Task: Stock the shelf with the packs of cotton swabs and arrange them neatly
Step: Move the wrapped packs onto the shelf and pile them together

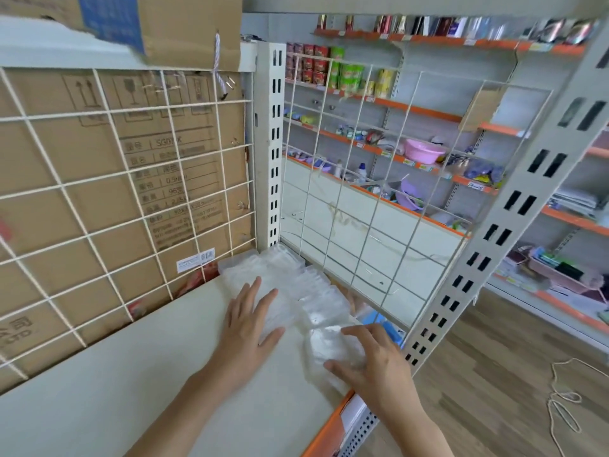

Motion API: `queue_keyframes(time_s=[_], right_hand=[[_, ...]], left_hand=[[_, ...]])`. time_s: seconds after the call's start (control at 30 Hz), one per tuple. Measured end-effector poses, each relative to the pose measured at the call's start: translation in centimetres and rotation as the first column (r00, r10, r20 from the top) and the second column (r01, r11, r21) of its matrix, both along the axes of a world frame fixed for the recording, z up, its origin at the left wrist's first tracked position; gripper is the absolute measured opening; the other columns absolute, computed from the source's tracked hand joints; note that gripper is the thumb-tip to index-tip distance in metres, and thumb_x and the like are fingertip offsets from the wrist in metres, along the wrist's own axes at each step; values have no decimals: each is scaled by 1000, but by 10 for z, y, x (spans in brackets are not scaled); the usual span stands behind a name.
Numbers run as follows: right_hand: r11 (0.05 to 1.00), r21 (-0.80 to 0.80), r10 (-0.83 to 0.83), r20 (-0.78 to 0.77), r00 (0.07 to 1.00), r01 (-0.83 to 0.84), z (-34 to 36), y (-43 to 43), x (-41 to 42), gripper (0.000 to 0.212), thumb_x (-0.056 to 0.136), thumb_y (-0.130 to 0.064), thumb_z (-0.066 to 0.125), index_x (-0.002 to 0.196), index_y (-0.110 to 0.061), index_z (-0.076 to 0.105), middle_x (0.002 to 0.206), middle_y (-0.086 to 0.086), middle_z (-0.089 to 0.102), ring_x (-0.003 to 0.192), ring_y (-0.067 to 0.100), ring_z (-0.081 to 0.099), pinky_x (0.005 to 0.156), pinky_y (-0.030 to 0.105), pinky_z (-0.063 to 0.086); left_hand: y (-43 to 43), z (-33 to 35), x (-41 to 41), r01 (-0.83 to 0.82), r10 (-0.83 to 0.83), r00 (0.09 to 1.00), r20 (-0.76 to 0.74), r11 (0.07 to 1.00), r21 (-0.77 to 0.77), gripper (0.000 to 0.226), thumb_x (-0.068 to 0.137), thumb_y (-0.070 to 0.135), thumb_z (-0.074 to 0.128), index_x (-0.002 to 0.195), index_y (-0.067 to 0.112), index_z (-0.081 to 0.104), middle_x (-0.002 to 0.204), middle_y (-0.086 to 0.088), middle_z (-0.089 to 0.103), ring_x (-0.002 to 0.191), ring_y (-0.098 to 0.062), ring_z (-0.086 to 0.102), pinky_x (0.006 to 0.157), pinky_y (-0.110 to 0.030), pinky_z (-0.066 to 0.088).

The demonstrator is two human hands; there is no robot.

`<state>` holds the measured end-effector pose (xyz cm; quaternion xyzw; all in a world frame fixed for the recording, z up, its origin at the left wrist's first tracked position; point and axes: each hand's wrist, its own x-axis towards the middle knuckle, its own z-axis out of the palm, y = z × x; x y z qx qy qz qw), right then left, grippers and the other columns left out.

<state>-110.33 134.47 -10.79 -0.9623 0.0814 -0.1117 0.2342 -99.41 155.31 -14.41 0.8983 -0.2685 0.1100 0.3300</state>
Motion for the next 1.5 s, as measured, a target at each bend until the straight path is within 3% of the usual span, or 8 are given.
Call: queue_keyframes(time_s=[0.13, 0.43, 0.53, 0.63, 0.83, 0.97, 1.23, 1.5], right_hand=[[999, -35, -20, 93, 995, 23, -2, 5, -7, 57, 70, -66, 46, 107, -26, 63, 98, -3, 58, 73, 23, 63, 63, 34, 50], [998, -8, -63, 153, 986, 65, 8, 26, -45, 40, 84, -42, 55, 116, -20, 60, 121, 3, 57, 103, 29, 60, 70, 35, 48], [997, 25, -79, 190, 979, 75, 8, 49, -62, 39, 83, -40, 58, 116, -19, 61, 119, 3, 58, 106, 31, 59, 70, 36, 48], [997, 39, -74, 213, 974, 67, 7, 82, -86, 38, 83, -39, 61, 116, -22, 61, 120, 0, 57, 87, 31, 63, 68, 32, 46], [999, 27, 35, 236, 971, -42, 1, 149, -133, 36, 82, -21, 71, 117, -18, 61, 118, 5, 58, 104, 30, 59, 72, 34, 44], [991, 43, 114, 214, 970, -125, 0, 193, -146, 35, 83, -22, 68, 117, -16, 61, 117, 6, 59, 95, 31, 61, 77, 29, 32], [899, 44, 415, 229, 881, -435, 18, 296, -129, 39, 80, -16, 72, 118, -16, 61, 116, 4, 59, 101, 33, 59, 79, 41, 48], [660, 47, 732, 182, 656, -750, 29, 390, -117, 41, 84, -22, 68, 123, -23, 56, 120, -6, 55, 107, 23, 55, 77, 33, 42]], left_hand=[[18, 3, -12, 16, -17, 999, 27, 1000, 8, 64, 85, 57, 30, 141, 28, 36, 154, 4, 15, 142, -12, 7, 116, -41, 10], [109, 23, -57, -39, 34, 996, 85, 998, 55, 52, 86, 47, 40, 134, 26, 41, 143, -5, 42, 129, -18, 32, 106, -32, 21], [153, 29, -87, -89, 78, 991, 108, 992, 94, 54, 85, 45, 39, 132, 21, 49, 139, -7, 47, 126, -16, 34, 104, -32, 23], [205, 30, -124, -145, 134, 987, 90, 980, 133, 59, 89, 56, 33, 131, 18, 51, 139, -6, 48, 125, -16, 36, 102, -41, 31], [300, 40, -200, -251, 239, 967, 90, 954, 165, 59, 91, 56, 30, 130, 18, 53, 134, 3, 48, 122, -14, 40, 99, -22, 24], [356, 46, -256, -367, 358, 930, 82, 913, 179, 54, 88, 48, 36, 130, 18, 53, 134, -3, 52, 122, -15, 40, 99, -27, 28], [440, 57, -367, -691, 689, 721, 77, 707, 148, 58, 88, 55, 34, 130, 19, 54, 135, 1, 51, 126, -19, 43, 101, -40, 34], [470, 54, -474, -909, 919, 393, 33, 382, 169, 52, 84, 47, 40, 126, 19, 56, 132, -3, 53, 113, -29, 54, 88, -43, 42]])
